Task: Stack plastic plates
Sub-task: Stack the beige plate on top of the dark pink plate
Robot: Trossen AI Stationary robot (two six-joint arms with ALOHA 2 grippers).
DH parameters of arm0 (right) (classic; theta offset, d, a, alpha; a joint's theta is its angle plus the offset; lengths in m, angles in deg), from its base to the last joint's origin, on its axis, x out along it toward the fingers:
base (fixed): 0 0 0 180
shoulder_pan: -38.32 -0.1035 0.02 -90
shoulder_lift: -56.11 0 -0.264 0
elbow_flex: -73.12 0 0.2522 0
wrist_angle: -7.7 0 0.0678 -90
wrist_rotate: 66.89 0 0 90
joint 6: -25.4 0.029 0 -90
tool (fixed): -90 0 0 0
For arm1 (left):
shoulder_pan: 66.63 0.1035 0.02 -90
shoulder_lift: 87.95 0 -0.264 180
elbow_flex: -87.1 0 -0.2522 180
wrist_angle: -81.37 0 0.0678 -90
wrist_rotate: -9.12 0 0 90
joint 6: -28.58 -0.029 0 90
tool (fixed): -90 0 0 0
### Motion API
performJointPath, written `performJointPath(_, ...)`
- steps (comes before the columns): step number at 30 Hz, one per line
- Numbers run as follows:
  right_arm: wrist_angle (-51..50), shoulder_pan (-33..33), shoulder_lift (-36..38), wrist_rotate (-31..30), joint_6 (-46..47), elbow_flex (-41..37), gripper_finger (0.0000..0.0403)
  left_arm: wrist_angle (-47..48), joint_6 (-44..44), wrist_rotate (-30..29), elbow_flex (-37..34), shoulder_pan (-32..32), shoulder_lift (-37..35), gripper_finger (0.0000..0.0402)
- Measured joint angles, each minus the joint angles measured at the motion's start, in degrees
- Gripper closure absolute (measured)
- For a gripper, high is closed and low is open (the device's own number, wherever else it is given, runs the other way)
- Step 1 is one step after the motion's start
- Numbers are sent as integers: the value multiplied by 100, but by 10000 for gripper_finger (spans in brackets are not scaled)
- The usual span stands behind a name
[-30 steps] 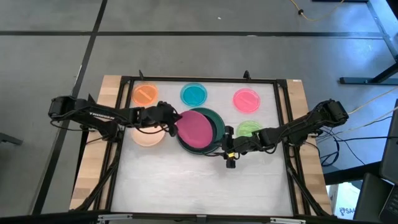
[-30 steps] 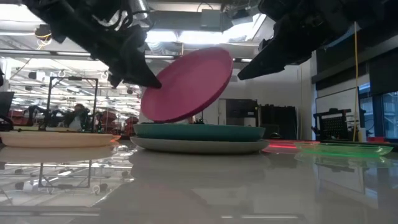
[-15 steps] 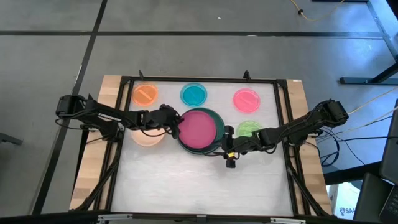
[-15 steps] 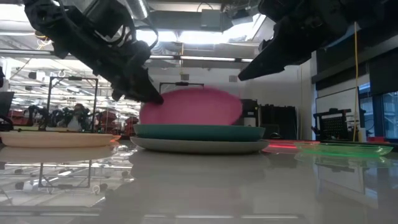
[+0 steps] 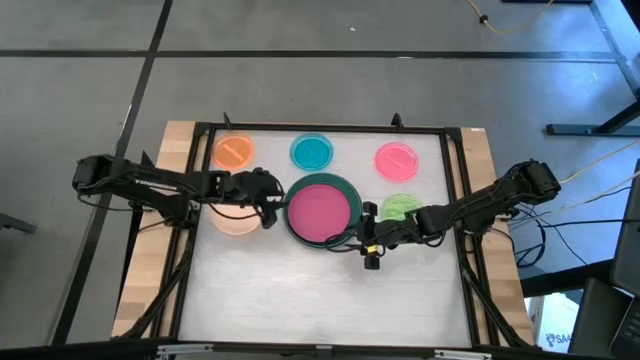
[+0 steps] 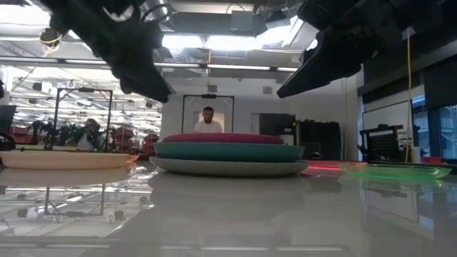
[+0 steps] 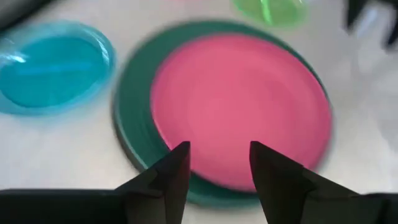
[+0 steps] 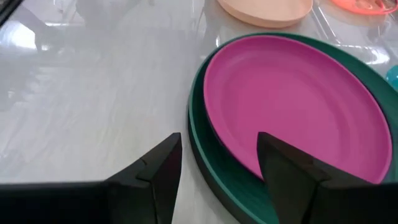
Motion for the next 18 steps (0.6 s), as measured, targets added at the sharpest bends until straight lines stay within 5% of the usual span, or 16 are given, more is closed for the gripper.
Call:
performJointPath(9, -23, 0, 0, -23, 37, 0, 205, 2585, 974, 127, 423, -1007, -148, 253)
performJointPath(18, -16, 0, 0, -28, 66, 0, 205, 3159, 1903, -171, 423, -1874, 365, 270)
